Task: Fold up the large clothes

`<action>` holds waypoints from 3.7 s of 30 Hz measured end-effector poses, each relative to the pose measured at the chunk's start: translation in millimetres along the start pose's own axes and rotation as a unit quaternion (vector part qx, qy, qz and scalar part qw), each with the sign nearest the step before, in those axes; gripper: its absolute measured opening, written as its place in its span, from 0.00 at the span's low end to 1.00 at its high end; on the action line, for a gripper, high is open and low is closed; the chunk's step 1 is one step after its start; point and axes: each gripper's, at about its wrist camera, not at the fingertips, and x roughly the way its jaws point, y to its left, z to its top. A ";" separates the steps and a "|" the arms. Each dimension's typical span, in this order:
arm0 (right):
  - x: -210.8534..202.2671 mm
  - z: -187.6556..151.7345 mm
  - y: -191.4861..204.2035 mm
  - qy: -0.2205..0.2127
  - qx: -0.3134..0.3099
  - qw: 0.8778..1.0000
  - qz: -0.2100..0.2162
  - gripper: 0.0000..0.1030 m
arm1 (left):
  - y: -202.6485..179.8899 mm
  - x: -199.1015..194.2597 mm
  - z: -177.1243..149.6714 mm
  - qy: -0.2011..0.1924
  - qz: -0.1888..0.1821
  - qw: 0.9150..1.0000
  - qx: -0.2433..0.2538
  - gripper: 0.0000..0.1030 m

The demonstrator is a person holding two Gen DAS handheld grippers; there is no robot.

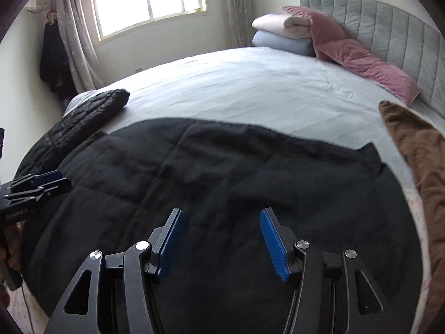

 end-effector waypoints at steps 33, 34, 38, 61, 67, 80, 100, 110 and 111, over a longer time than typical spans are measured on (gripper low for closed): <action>-94.5 -142.5 -147.6 -0.042 0.348 0.936 0.037 0.79 | 124.3 -101.1 -136.7 -0.087 -0.122 0.891 -0.428 0.26; -95.7 -145.0 -146.7 -0.043 0.346 0.937 0.031 0.79 | 124.3 -92.8 -133.4 -0.073 -0.067 0.906 -0.412 0.24; -103.3 -152.1 -154.2 -0.048 0.344 0.938 -0.009 0.79 | 133.4 -70.0 -131.9 -0.038 -0.011 0.916 -0.399 0.28; -100.2 -125.6 -92.2 -0.067 0.163 0.980 -0.090 0.72 | 54.8 -100.5 -108.7 -0.025 0.081 0.986 -0.146 0.55; -155.5 -126.8 -52.0 -0.081 0.130 0.983 -0.102 0.80 | 33.3 -152.1 -128.6 0.009 0.059 0.981 -0.183 0.88; -226.7 -165.2 48.0 -0.059 0.085 0.988 -0.118 0.93 | -82.1 -213.1 -165.6 0.011 0.099 0.993 -0.061 0.99; -188.1 -194.5 86.7 -0.004 0.051 0.993 -0.103 0.94 | -94.1 -189.9 -192.6 0.025 0.078 0.994 -0.073 0.99; -189.5 -193.9 90.9 -0.015 0.044 0.993 -0.107 0.94 | -93.6 -188.6 -196.9 0.040 0.059 0.994 -0.088 0.99; -189.5 -194.1 91.1 -0.016 0.044 0.993 -0.105 0.94 | -93.0 -188.8 -196.8 0.040 0.058 0.994 -0.089 0.99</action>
